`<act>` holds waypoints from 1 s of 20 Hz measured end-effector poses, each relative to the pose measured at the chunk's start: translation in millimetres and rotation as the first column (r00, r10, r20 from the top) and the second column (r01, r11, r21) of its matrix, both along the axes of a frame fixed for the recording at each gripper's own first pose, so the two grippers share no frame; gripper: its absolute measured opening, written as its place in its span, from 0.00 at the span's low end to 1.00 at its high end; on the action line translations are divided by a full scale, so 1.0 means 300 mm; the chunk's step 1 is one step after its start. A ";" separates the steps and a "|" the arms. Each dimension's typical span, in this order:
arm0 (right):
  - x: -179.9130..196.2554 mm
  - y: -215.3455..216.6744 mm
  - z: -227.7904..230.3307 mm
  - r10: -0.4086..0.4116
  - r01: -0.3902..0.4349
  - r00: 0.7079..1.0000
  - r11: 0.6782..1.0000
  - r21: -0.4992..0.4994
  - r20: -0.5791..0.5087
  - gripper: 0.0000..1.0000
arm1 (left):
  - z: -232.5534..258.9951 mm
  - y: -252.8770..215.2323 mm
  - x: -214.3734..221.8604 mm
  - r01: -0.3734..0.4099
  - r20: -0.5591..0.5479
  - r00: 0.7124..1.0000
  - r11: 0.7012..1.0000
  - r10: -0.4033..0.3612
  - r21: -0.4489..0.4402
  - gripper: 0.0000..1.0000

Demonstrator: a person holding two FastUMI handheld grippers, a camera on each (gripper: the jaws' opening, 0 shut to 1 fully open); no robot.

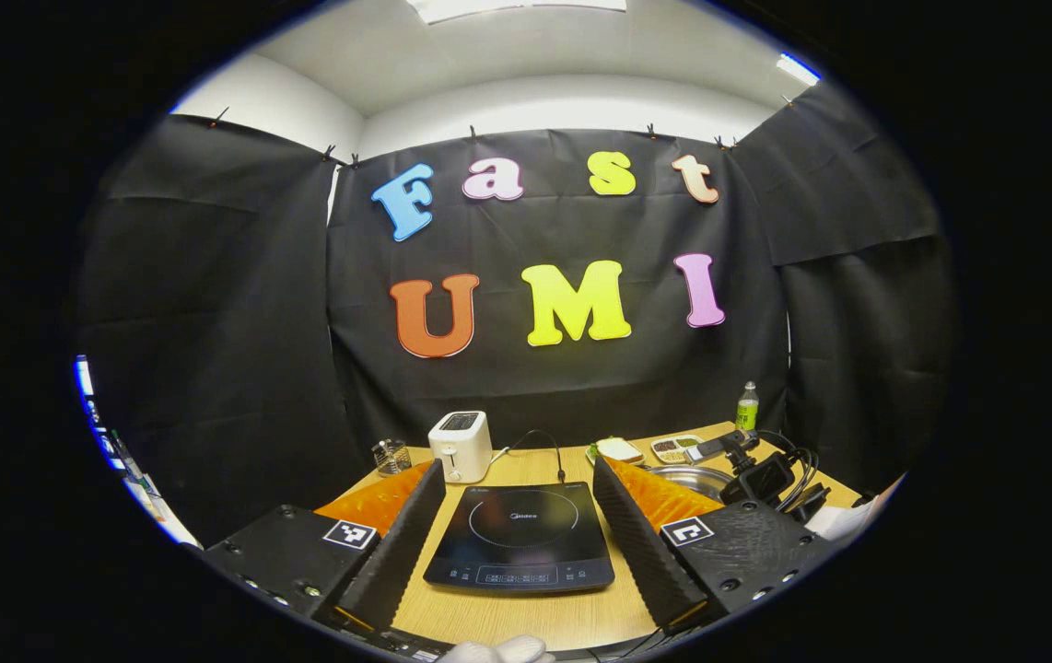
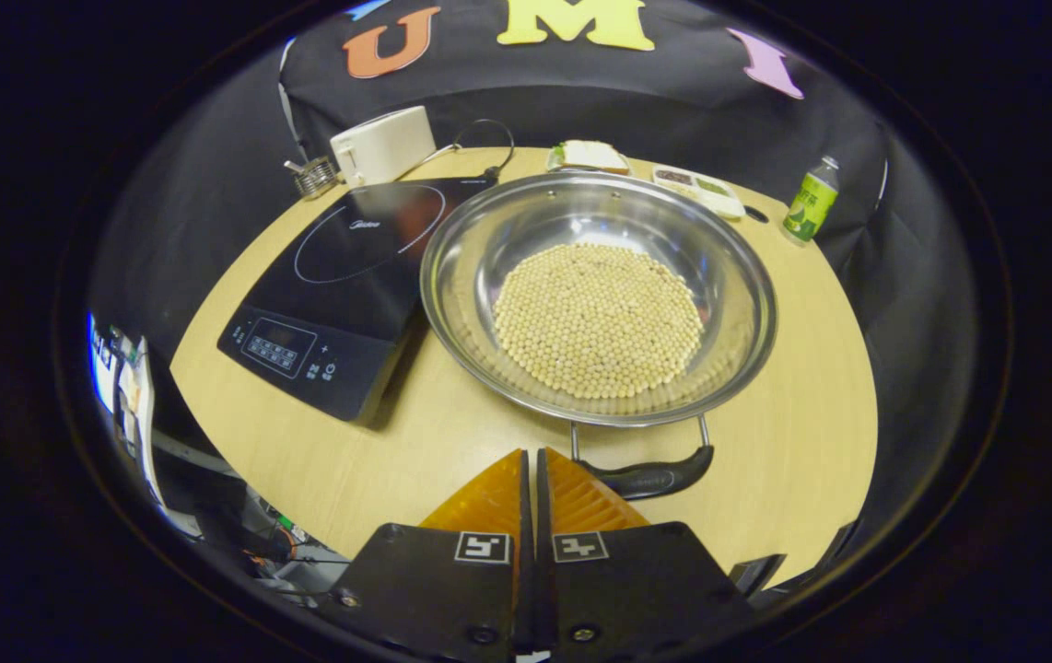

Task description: First push the handle of the pot to place it horizontally, then grasp the pot with both hands and set it on the induction cooktop.

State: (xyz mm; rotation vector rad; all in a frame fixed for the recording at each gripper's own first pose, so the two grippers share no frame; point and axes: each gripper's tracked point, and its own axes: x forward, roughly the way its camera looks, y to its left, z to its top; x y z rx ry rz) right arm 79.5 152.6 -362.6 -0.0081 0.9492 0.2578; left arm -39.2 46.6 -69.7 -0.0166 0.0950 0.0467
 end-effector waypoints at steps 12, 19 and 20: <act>0.022 -0.230 -0.021 -0.131 0.131 0.991 0.991 0.000 -0.017 0.01 | 0.009 -0.066 0.072 0.046 0.012 0.999 0.999 -0.046 0.002 0.96; 0.068 -0.337 -0.018 -0.196 0.196 0.980 0.981 0.008 -0.021 0.01 | -0.001 -0.107 0.109 0.063 0.008 0.998 0.998 -0.063 0.001 0.96; 0.077 -0.352 -0.016 -0.200 0.200 0.980 0.980 0.005 -0.020 0.01 | -0.007 -0.114 0.111 0.064 0.004 0.998 0.998 -0.064 0.000 0.96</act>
